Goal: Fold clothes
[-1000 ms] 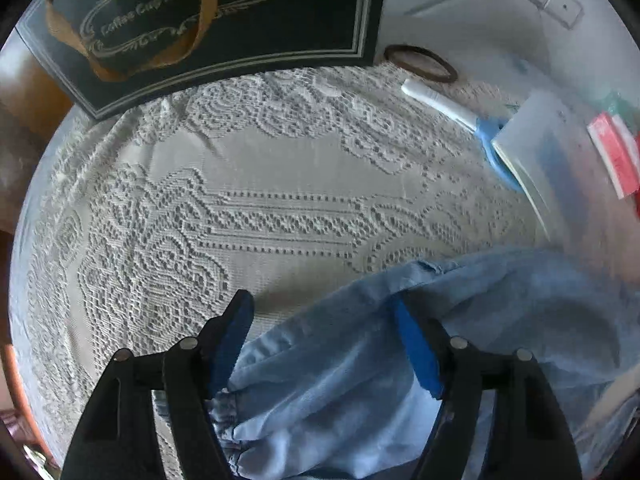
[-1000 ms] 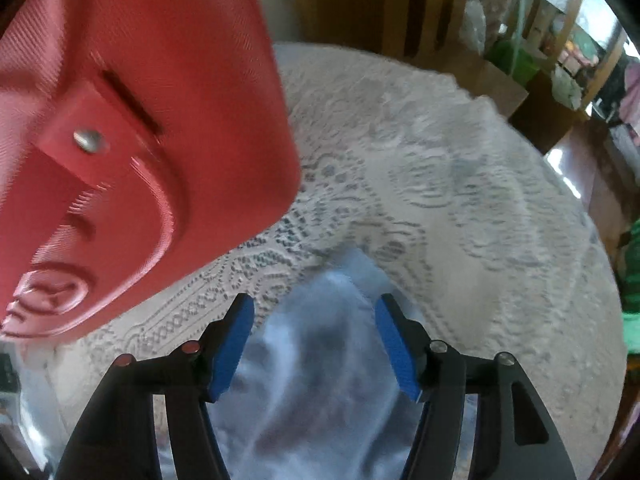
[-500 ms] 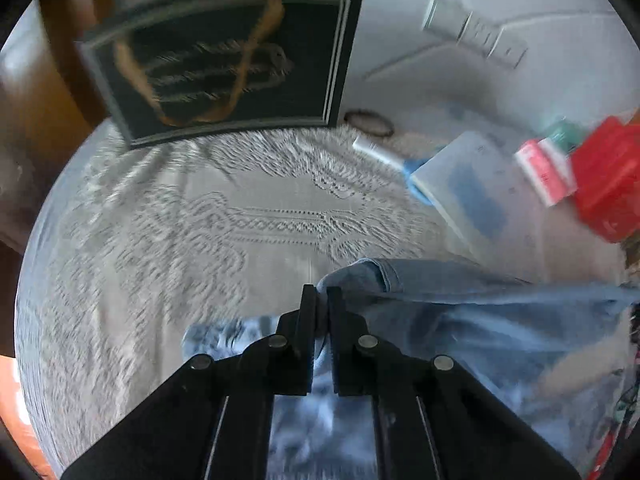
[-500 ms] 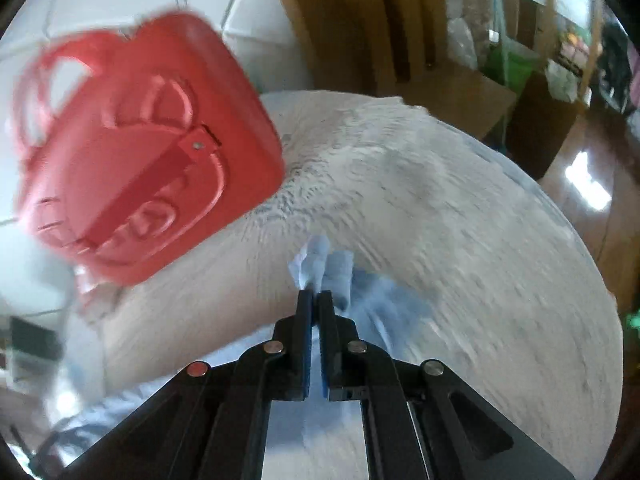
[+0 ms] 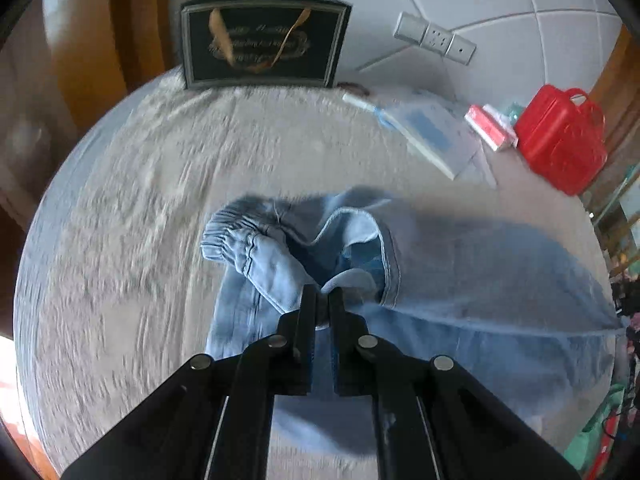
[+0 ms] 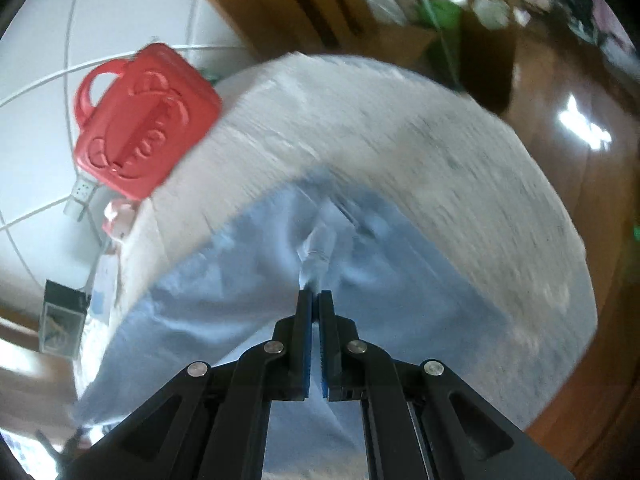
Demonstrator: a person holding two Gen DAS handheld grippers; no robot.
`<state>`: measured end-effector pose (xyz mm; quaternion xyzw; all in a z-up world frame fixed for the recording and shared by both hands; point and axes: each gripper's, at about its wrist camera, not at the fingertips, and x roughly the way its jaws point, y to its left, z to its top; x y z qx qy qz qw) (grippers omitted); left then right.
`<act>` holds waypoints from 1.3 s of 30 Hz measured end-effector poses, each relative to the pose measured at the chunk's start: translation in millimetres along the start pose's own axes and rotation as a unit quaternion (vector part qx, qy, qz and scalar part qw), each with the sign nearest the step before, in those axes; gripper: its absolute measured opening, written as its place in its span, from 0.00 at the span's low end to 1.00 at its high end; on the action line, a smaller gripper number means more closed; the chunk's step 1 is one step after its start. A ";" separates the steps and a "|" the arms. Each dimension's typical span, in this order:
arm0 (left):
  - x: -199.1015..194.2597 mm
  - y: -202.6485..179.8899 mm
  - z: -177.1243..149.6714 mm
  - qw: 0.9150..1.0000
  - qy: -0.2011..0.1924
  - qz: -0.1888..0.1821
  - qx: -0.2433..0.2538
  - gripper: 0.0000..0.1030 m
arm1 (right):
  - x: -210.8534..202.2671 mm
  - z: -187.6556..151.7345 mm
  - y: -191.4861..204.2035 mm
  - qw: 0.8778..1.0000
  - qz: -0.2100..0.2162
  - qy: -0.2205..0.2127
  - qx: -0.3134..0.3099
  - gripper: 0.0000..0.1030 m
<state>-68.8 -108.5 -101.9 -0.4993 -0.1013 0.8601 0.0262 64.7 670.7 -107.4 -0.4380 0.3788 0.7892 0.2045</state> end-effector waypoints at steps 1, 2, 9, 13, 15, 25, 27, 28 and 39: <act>0.2 3.6 -10.7 1.000 0.006 0.001 -0.007 0.06 | -0.6 -5.4 -7.3 1.000 -0.004 0.002 0.006 0.03; 2.2 6.4 -16.8 1.000 0.013 0.002 -0.010 0.06 | -1.3 -10.8 -14.5 1.000 -0.009 0.003 0.012 0.03; 13.9 18.2 -42.9 0.998 0.056 0.008 -0.021 0.06 | -5.0 -30.5 -43.2 0.999 -0.022 0.014 0.031 0.03; -5.6 4.7 -28.5 0.998 0.051 -0.016 -0.018 0.14 | 3.5 -32.3 -37.5 0.999 -0.023 0.026 0.026 0.08; -16.7 -1.3 -19.0 0.999 0.039 -0.016 -0.012 0.51 | 8.1 -31.2 -34.9 0.999 -0.022 0.026 0.028 0.29; 14.9 18.0 22.9 0.996 0.024 0.072 -0.039 0.87 | 44.3 -26.6 -32.7 0.996 -0.061 0.049 0.049 0.38; 31.9 24.1 22.7 0.995 0.036 0.077 -0.051 0.77 | 50.9 -27.0 -33.7 0.994 -0.084 0.052 0.046 0.38; 40.0 24.8 21.8 0.994 0.048 0.079 -0.053 0.75 | 55.4 -26.8 -34.9 0.993 -0.097 0.053 0.045 0.38; 28.0 39.2 36.9 0.993 0.048 0.070 -0.079 0.14 | 20.9 -6.8 9.4 0.994 -0.105 -0.018 -0.031 0.04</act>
